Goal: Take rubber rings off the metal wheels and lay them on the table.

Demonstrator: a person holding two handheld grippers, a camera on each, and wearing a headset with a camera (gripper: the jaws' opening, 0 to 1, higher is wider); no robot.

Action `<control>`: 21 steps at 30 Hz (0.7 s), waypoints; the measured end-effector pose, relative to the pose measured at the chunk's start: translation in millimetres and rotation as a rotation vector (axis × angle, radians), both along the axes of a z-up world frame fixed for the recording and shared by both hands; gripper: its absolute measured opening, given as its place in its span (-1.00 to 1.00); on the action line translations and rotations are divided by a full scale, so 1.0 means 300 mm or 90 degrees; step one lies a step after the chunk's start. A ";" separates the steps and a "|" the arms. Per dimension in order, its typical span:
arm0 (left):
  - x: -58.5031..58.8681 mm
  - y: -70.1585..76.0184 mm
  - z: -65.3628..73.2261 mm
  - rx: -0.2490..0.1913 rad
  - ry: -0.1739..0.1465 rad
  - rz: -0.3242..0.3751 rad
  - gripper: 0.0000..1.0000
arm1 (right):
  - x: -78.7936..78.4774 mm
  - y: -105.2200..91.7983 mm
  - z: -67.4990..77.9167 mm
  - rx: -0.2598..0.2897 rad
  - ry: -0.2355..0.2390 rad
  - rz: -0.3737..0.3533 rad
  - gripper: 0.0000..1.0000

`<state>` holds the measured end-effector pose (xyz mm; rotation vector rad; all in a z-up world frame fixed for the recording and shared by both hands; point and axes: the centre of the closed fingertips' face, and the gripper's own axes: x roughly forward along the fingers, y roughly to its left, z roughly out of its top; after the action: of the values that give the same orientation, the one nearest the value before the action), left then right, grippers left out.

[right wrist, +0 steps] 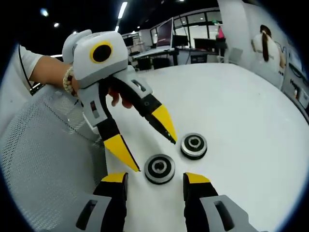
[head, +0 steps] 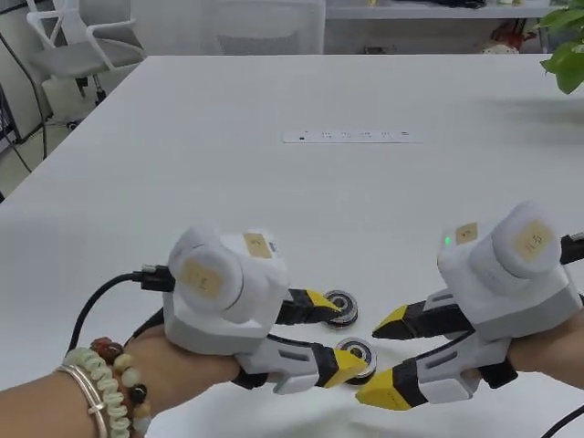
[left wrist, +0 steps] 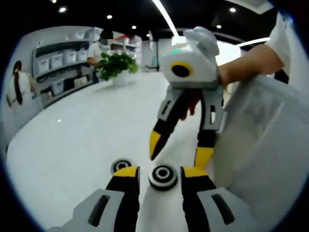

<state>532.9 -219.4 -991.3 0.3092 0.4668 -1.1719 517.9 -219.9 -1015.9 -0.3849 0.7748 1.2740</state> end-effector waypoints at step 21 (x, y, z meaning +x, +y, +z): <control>-0.011 -0.007 -0.055 0.024 -0.009 -0.024 -0.71 | -0.003 -0.011 -0.031 -0.017 0.007 -0.003 -0.42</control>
<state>529.7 -221.4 -1008.0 0.3599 0.4731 -1.1982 517.0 -223.1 -1025.2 -0.3979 0.8026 1.2636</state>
